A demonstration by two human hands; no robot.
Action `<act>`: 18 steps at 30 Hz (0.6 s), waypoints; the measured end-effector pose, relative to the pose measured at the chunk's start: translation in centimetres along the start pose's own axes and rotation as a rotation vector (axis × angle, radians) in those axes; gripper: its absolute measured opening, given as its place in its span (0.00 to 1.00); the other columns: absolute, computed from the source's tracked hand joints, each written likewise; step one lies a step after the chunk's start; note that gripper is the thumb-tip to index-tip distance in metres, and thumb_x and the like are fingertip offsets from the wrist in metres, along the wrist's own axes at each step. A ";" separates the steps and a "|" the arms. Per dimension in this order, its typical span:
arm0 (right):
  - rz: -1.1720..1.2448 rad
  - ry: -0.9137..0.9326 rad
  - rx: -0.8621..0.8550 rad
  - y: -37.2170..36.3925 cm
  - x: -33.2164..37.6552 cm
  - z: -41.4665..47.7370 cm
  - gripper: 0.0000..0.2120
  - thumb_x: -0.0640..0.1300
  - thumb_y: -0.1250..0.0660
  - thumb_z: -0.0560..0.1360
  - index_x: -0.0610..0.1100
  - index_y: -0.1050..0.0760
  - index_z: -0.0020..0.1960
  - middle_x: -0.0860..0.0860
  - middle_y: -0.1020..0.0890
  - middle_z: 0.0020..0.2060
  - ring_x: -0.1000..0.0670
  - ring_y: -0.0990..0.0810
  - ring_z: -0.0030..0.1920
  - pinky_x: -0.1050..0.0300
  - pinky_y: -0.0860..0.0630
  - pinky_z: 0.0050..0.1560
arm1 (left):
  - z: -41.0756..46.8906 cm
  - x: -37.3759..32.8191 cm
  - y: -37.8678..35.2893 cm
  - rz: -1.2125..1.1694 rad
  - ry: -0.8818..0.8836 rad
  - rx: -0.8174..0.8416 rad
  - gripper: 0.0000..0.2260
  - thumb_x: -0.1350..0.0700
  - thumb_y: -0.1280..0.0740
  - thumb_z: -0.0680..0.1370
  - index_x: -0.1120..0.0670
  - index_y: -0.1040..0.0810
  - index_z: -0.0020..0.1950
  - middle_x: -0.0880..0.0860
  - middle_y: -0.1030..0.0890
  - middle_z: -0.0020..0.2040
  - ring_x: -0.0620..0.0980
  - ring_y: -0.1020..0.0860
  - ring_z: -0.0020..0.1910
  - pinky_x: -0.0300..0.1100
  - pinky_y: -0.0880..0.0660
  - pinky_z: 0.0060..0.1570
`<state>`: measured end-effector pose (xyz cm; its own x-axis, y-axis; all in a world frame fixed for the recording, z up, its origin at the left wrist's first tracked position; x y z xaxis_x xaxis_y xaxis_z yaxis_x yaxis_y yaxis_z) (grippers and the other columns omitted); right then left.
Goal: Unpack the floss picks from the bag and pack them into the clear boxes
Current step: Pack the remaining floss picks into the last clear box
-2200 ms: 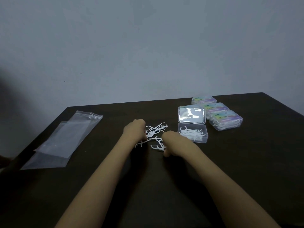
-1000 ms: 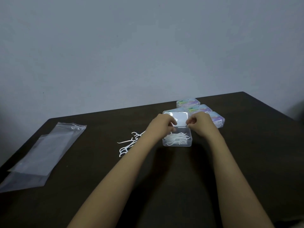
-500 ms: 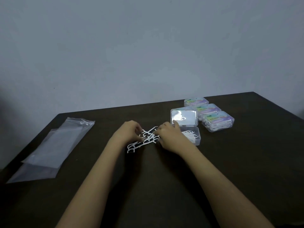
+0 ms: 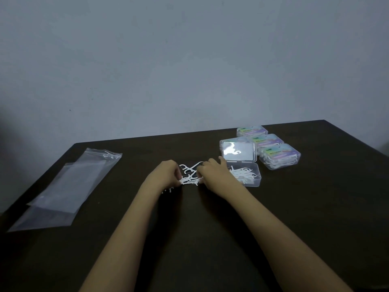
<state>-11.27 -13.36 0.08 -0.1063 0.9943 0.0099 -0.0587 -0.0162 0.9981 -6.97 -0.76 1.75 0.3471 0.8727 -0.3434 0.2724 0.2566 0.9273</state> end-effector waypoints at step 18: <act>0.062 0.151 0.090 1.1 -0.1 1.1 0.05 0.44 0.39 0.78 0.45 0.26 0.50 0.47 0.24 0.54 0.48 0.33 0.60 0.47 0.42 0.64 | -0.6 1.5 0.3 -0.126 0.017 -0.040 0.08 0.64 0.32 0.72 0.52 0.22 0.36 0.50 0.20 0.37 0.45 0.22 0.37 0.33 0.27 0.37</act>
<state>-10.22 -13.31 1.25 -0.2549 0.9645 0.0695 0.0413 -0.0609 0.9973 -6.90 0.83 1.60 0.2966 0.8393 -0.4556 0.2772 0.3808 0.8821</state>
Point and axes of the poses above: each hand's wrist, its own z-axis towards the middle knuckle, its own y-axis out of the back of the hand, x = y × z, the point moved 4 cm from there along z, towards the middle knuckle
